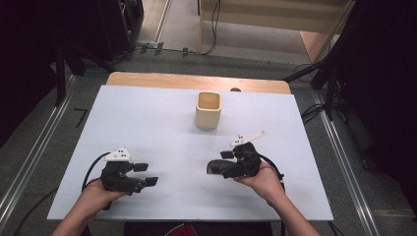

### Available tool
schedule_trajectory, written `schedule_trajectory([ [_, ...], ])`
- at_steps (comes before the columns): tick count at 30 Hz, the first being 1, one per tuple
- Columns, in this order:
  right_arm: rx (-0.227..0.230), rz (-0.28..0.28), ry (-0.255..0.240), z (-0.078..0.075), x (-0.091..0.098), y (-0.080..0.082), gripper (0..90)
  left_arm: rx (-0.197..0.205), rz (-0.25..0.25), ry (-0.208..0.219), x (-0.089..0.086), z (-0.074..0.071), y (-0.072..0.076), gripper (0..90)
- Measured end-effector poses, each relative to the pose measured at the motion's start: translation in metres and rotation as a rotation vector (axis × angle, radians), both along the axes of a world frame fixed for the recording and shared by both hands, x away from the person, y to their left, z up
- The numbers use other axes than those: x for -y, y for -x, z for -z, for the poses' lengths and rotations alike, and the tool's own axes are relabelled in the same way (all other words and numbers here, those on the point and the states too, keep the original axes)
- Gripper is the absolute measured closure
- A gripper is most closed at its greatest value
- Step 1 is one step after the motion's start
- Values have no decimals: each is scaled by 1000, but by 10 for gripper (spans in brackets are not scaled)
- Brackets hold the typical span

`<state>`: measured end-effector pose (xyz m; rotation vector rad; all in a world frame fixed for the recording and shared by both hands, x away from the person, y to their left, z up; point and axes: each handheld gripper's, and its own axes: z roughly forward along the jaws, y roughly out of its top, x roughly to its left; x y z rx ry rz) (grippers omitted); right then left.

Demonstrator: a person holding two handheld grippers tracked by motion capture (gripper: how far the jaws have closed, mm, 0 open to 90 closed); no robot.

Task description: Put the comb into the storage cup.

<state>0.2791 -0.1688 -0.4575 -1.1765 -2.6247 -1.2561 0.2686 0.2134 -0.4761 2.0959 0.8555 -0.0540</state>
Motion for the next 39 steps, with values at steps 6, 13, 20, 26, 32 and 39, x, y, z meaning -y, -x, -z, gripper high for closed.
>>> schedule_trajectory([
  [6, -13, 0, 28, 6, -3, -2, 541, -2, -4, 2, -1, 0, 0, 284],
  [13, -12, -24, 43, 18, 0, 2, 876, 11, 3, 4, 0, 0, 0, 284],
  [20, -40, -34, 57, 32, -1, 2, 876, 14, 3, 4, 0, 0, 1, 285],
  [26, -71, -44, 86, 42, -3, 3, 876, 19, 3, 3, 0, 0, 1, 292],
  [32, -74, -53, 127, 49, -4, 2, 876, 17, 7, 7, 0, 0, 1, 293],
  [39, -61, -42, 127, 50, -2, -2, 876, 16, 4, 5, 0, 0, 1, 293],
])
